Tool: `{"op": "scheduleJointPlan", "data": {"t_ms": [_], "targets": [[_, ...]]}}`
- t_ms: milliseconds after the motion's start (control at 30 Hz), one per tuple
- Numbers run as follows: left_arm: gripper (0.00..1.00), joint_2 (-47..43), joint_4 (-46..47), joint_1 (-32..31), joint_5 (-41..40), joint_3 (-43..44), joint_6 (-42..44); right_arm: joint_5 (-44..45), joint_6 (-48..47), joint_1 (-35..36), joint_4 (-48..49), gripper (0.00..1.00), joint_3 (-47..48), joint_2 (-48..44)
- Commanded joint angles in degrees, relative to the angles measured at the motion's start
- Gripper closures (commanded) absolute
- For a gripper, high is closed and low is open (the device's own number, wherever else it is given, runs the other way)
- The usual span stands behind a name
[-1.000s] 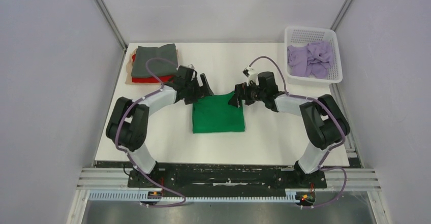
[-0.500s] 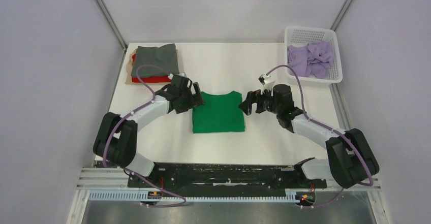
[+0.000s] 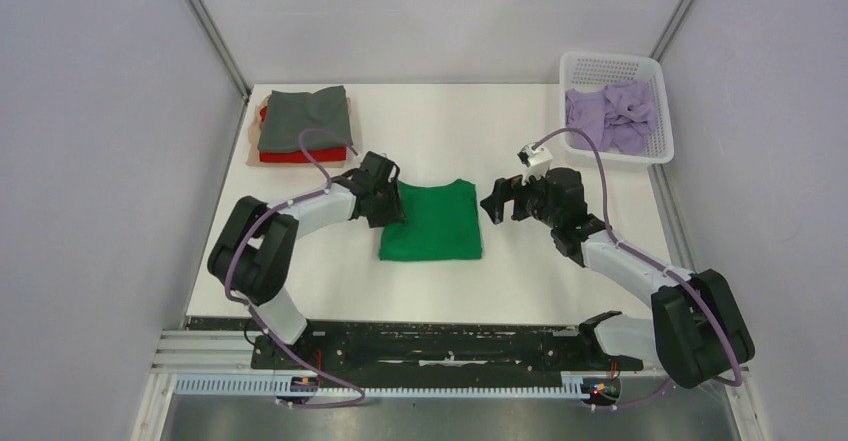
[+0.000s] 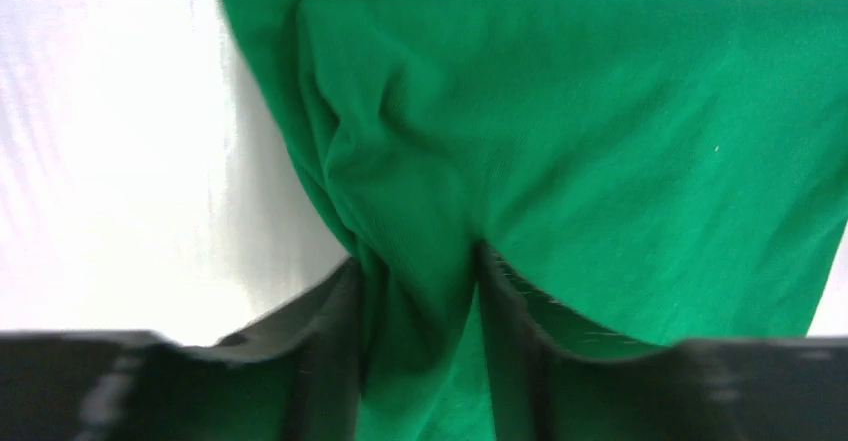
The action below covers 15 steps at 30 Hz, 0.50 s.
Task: Fold and stack the t-shirts
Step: Put the neatly folded tshirt into the corner of the board with the left arm
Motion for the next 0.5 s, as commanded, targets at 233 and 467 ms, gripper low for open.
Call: {"op": "scheduleJointPlan", "data": {"t_ms": [233,467], "targets": [[0.98,11.0,-13.4,-5.5,-24.2,15.2,5.0,2.1,-4.2,-0.5,3.1,0.02,-1.7,0.1],[0.98,16.6,-18.1,-5.5,-42.8,31.5,12.5,5.8,-4.5,-0.5,5.3,0.02,-4.0,-3.5]]}}
